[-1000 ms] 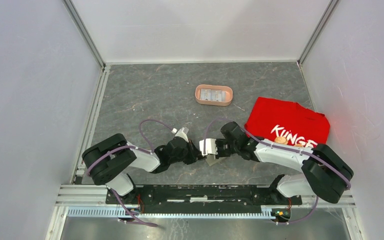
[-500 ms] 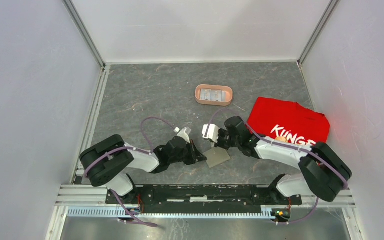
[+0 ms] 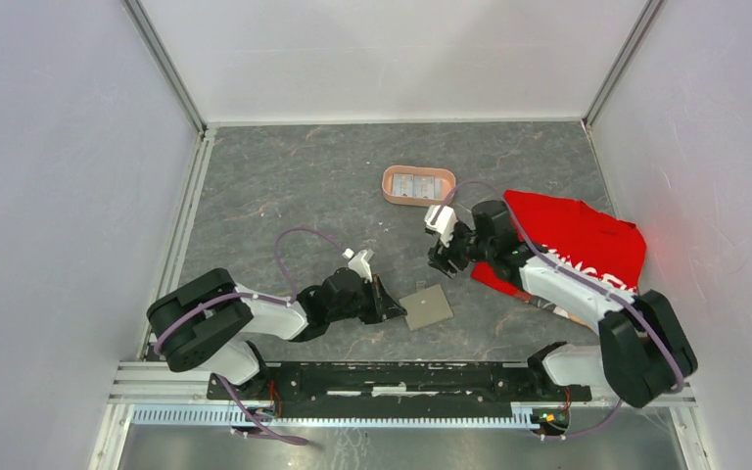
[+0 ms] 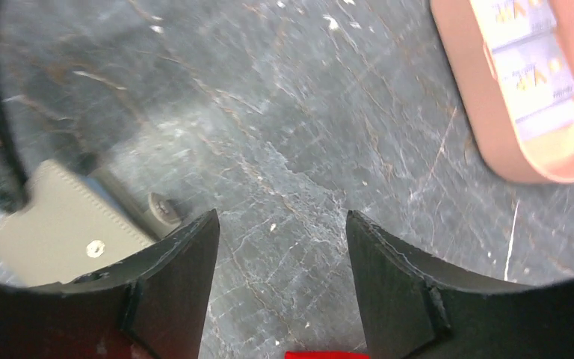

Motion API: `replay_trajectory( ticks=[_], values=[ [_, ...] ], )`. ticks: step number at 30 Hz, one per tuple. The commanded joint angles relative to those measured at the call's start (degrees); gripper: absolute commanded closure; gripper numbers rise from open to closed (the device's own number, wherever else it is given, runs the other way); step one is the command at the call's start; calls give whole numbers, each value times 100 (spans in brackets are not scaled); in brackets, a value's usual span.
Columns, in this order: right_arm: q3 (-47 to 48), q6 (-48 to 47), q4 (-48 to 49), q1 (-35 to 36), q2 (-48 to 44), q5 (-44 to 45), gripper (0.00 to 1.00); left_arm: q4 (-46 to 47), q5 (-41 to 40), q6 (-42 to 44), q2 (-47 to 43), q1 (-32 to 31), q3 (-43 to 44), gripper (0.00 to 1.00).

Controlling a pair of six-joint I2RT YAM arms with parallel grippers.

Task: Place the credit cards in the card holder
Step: Open the card holder at the center of the board.

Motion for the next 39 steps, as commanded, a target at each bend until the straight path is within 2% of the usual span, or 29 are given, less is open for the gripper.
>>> replay_trajectory(
  ticks=[1, 5, 8, 10, 11, 15, 19, 20, 24, 27, 30, 34, 37, 39],
  values=[
    [211, -1257, -1235, -326, -413, -2219, 30, 372, 152, 355, -164, -21, 0, 83],
    [241, -2027, -2203, -389, -92, -3205, 23, 453, 243, 428, -122, -27, 96, 83],
    [609, -2287, -2748, -400, 510, -3239, 16, 551, 380, 547, -52, -27, 151, 86],
    [783, -2398, -2993, -429, 783, -3260, 4, 610, 442, 638, -8, -28, 172, 87],
    [819, -2455, -3049, -446, 851, -3205, 2, 629, 472, 672, 10, -28, 174, 87],
    [842, -2571, -2946, -520, 853, -2905, 2, 659, 616, 837, 83, -26, 203, 88],
    [1076, -3007, -3126, -521, 1006, -2994, 2, 582, 761, 967, 114, -28, 263, 87],
    [1257, -3219, -3401, -503, 1146, -3094, 4, 534, 769, 990, 114, -28, 284, 87],
    [1781, -4345, -4726, -349, 1795, -3461, 26, 450, 729, 1033, 80, -28, 332, 87],
    [1703, -4274, -4660, -240, 1833, -3250, 42, 446, 699, 1055, 62, -28, 341, 87],
    [1673, -4184, -4520, -232, 1766, -3129, 54, 419, 705, 1090, 53, -28, 362, 87],
    [1751, -4557, -4841, -195, 1709, -3217, 71, 308, 666, 1147, 29, -28, 415, 86],
    [1812, -4876, -5108, -163, 1703, -3268, 87, 267, 632, 1172, -13, -26, 429, 83],
    [1866, -5086, -5278, -166, 1654, -3248, 94, 171, 594, 1225, -105, -24, 438, 78]
  ],
)
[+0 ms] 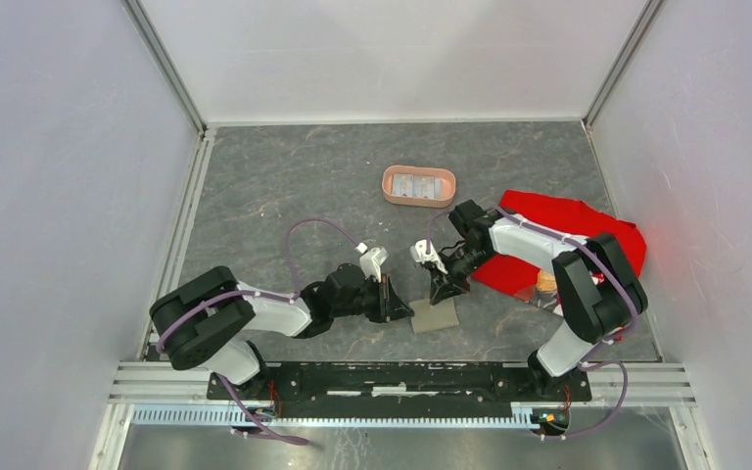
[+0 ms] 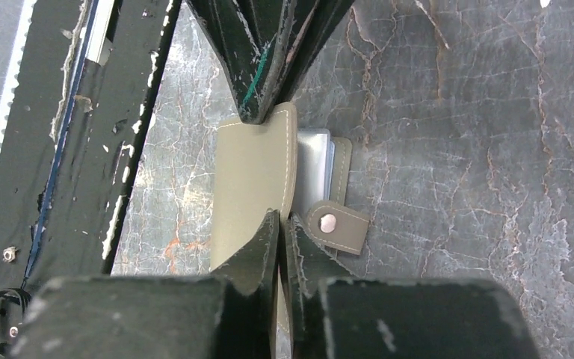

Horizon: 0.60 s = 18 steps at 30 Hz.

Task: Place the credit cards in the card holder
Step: Open the card holder at the center of the board.

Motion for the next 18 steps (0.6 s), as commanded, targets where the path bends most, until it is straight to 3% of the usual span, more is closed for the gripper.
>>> replay_trajectory(
  ticks=[1, 8, 14, 18],
  values=[
    [197, -874, -631, 47, -254, -88, 95, -54, -52, 383, -287, -23, 197, 73],
    [-179, -2085, -754, 259, -1239, 437, 100, -973, -783, 989, -1727, -17, -60, 32],
    [-241, -4308, -1452, 707, -1557, 1308, 100, -1276, -1406, 1517, -3021, -17, -445, 4],
    [-274, -5365, -1645, 898, -1576, 1842, 100, -928, -1583, 1660, -3322, -17, -838, 0]
  ],
)
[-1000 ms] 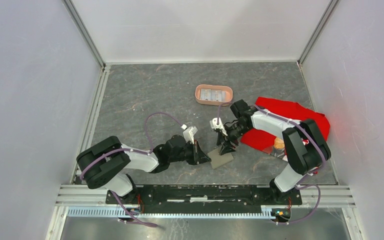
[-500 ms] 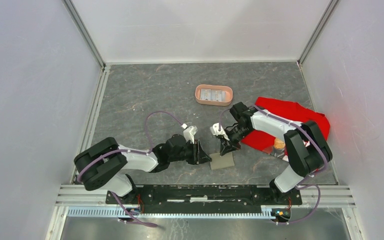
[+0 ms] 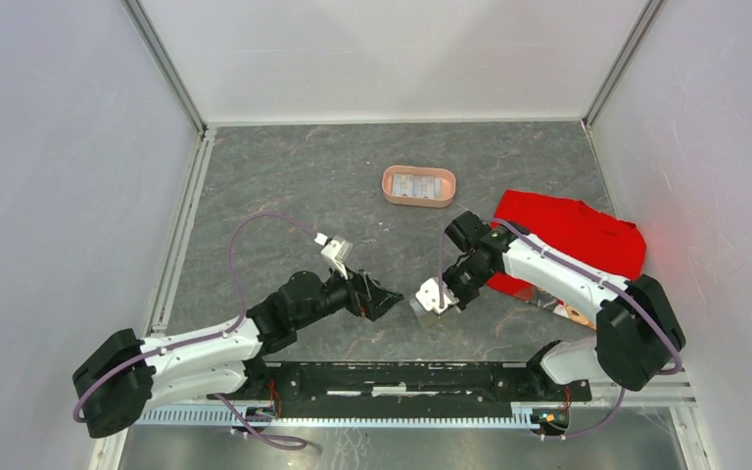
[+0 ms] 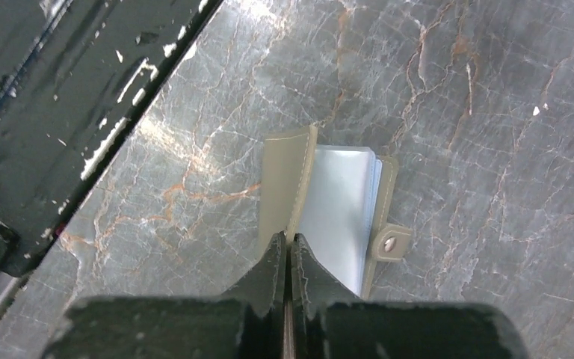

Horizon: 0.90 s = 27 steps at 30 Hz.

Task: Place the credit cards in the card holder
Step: Open the card holder at the center of the board.

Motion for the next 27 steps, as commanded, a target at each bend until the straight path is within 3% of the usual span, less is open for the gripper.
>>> replay_trajectory(
  ticks=[1, 8, 21, 27],
  values=[
    [-115, -3419, -729, 137, -145, 514, 100, 154, -380, 527, -146, -19, -370, 0],
    [-1231, -3660, 490, 356, -1193, 727, 100, 63, -33, 386, 867, -31, 13, 0],
    [-1417, -3823, 559, 432, -1800, 372, 100, 1284, 686, 817, 2969, -327, 857, 4],
    [-1514, -3752, 572, 428, -1870, 283, 100, 890, 460, 951, 3759, -406, 1454, 18]
  ],
)
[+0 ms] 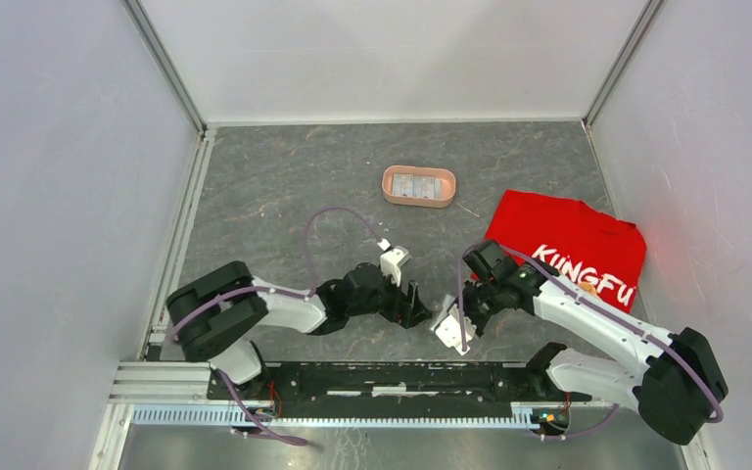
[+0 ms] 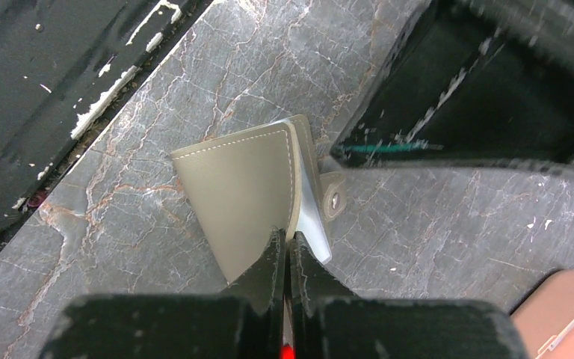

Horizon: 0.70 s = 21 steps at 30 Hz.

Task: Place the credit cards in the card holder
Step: Open the card holder at the center of the board.

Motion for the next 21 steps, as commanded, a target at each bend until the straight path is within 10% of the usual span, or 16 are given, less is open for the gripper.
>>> replay_trajectory(
  ticks=[1, 12, 21],
  values=[
    [-90, -3257, -236, 11, -103, -606, 100, -17, -29, 376, 444, -40, 556, 20],
    [-103, -3137, -178, 1, -70, -762, 100, -849, -1072, 291, 1235, -417, 1362, 21],
    [-154, -3008, -131, -12, -132, -710, 100, -1372, -1390, 25, 1237, -436, 1567, 57]
  ],
)
